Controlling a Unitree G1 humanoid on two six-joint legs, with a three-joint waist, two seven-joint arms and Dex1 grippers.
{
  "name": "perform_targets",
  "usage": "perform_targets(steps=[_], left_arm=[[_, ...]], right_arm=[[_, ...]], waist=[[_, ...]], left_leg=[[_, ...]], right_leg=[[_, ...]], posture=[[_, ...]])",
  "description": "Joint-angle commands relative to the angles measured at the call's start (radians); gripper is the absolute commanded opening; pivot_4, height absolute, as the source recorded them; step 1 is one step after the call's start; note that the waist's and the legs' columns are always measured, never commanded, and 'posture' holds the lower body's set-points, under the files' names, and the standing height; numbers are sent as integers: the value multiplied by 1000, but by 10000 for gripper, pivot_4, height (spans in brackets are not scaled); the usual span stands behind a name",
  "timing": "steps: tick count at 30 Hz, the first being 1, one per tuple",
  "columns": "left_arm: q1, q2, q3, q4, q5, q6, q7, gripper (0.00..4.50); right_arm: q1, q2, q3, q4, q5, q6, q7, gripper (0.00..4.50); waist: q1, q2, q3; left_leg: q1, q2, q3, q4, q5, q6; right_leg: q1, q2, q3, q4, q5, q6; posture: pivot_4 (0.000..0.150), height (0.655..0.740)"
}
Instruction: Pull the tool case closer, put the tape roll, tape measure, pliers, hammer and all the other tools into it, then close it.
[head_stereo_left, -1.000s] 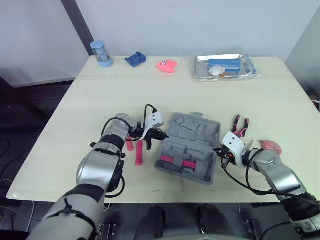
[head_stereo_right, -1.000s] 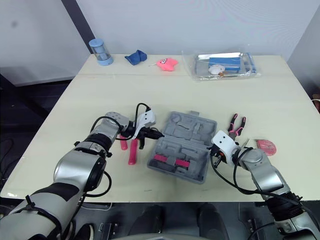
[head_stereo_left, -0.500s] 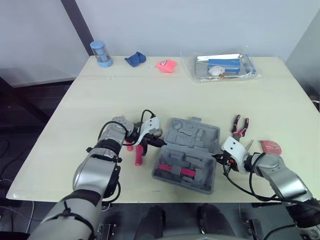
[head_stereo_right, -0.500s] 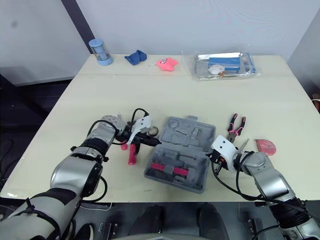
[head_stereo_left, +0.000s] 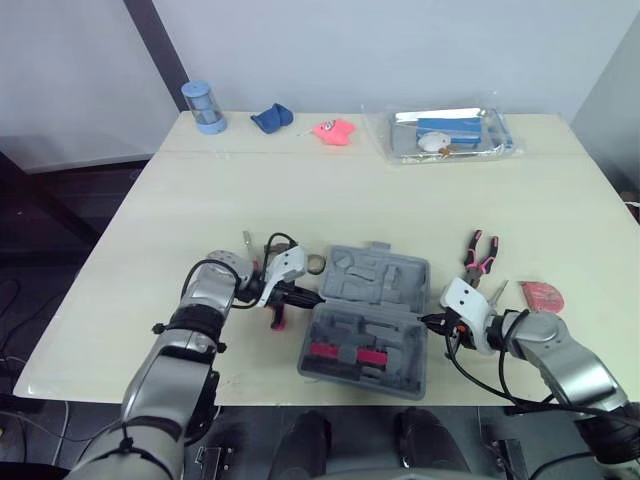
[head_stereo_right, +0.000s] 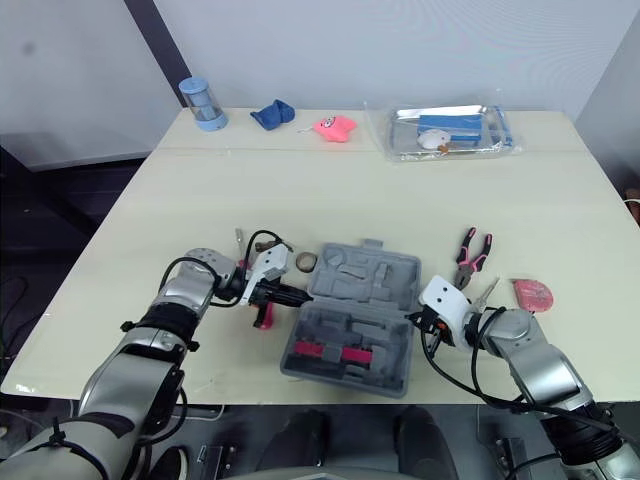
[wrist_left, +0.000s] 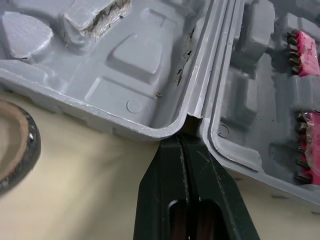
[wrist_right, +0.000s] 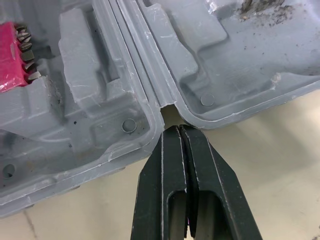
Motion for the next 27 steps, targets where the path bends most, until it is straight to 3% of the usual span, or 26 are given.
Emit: perform_targets(steps=[1, 10, 27], left_arm=[[41, 14, -4, -142, -51, 67, -13, 0], [141, 35, -28, -352, -94, 191, 8, 0], [249, 83, -84, -517, -138, 281, 7, 0]], right_arm=[[4, -7, 11, -46, 23, -7, 22, 391], [21, -16, 15, -66, 33, 0, 37, 391], [70, -61, 5, -129, 91, 60, 67, 391]], waist=[[1, 0, 0], [4, 0, 0], [4, 0, 0]], left_leg=[[0, 0, 0, 0, 0, 0], [0, 0, 0, 0, 0, 0], [0, 0, 0, 0, 0, 0]], right_leg=[[0, 0, 0, 0, 0, 0], [0, 0, 0, 0, 0, 0], [0, 0, 0, 0, 0, 0]], posture=[[1500, 7400], [1500, 7400], [1500, 7400]])
